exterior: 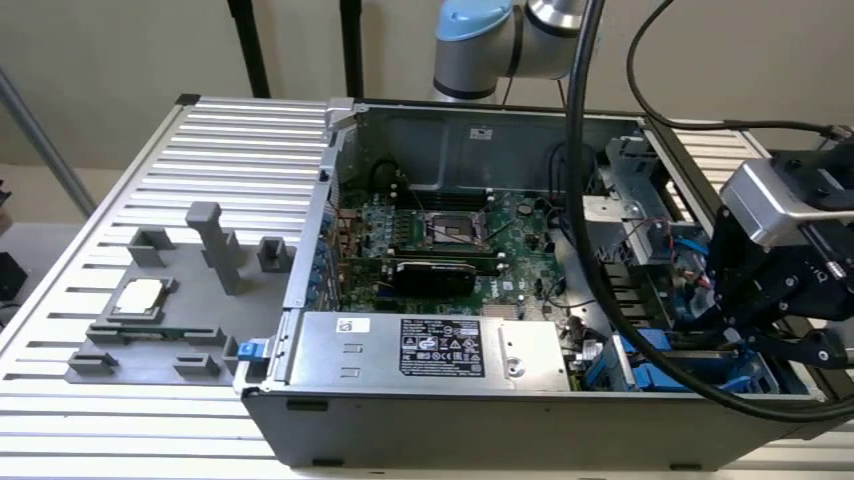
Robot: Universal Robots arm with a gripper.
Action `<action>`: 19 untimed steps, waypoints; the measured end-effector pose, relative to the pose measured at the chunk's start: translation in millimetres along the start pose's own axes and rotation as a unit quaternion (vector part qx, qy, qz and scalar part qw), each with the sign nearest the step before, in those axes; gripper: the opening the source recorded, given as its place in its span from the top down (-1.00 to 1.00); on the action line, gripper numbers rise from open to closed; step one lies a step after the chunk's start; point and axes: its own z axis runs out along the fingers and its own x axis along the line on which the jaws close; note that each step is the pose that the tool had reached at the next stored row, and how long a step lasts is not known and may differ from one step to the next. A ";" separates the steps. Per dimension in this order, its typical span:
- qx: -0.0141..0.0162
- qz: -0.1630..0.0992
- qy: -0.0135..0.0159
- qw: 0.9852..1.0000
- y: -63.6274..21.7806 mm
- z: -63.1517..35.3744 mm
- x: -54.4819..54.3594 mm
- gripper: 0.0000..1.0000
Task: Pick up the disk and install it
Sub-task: 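Insert the first disk wire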
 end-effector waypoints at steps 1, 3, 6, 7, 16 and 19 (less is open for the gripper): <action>0.000 0.001 0.001 1.000 0.0 0.1 -0.4 1.00; 0.001 0.003 0.002 1.000 -0.1 0.4 -1.7 1.00; 0.003 0.005 0.005 1.000 -0.3 1.3 -3.7 1.00; 0.004 0.005 0.006 1.000 -0.4 1.6 -4.4 1.00; 0.009 0.014 0.010 1.000 -0.7 5.3 -9.7 1.00; 0.009 0.020 0.010 1.000 -0.4 6.0 -10.0 1.00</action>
